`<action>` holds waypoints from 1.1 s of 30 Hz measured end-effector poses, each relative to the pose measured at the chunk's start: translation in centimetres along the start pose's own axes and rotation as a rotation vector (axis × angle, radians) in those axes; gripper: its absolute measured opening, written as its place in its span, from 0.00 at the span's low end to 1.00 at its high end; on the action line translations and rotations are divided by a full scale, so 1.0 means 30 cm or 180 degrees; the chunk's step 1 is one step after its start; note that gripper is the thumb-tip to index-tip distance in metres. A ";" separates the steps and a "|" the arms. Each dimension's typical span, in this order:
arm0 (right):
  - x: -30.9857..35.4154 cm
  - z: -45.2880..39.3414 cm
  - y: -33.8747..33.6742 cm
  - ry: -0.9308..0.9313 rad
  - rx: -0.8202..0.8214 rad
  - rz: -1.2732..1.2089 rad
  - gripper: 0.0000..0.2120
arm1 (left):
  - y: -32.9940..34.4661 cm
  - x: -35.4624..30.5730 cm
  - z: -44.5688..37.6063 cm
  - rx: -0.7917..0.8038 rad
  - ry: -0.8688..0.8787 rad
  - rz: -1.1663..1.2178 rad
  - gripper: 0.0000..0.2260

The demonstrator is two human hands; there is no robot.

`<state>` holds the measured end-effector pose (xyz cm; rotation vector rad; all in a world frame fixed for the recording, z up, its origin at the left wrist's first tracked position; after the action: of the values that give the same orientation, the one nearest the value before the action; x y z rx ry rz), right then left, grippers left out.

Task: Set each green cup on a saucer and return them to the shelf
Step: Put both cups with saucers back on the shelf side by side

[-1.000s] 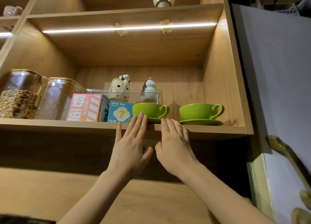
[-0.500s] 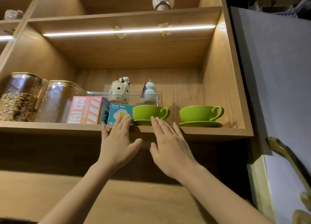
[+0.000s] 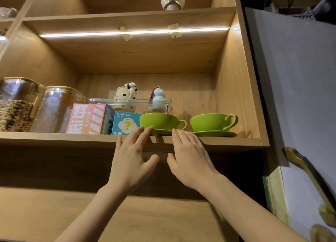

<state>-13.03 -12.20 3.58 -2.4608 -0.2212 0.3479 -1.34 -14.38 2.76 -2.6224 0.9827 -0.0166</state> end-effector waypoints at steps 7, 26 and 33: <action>-0.003 0.001 0.004 -0.0009 0.0104 0.0221 0.29 | 0.009 -0.016 0.012 -0.0021 0.0015 -0.0107 0.35; -0.060 0.075 -0.162 -0.0018 -0.0503 0.0199 0.23 | 0.003 -0.121 0.013 -0.0015 0.0181 -0.0375 0.36; -0.203 0.129 -0.121 0.0200 -0.0069 0.0763 0.28 | 0.129 -0.334 -0.074 0.0612 0.0523 0.0342 0.35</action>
<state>-20.25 -8.62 4.05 -2.5202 0.0984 0.3703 -11.72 -11.37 4.70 -2.4199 1.1159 -0.2902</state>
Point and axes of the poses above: each hand's wrist, its own z-axis away from the middle knuckle, its own y-axis out of the palm, x = y × z, the point moved 8 cm from there along -z, towards the middle knuckle, and after that the axes turned 7 degrees about x, right-handed, at the moved point
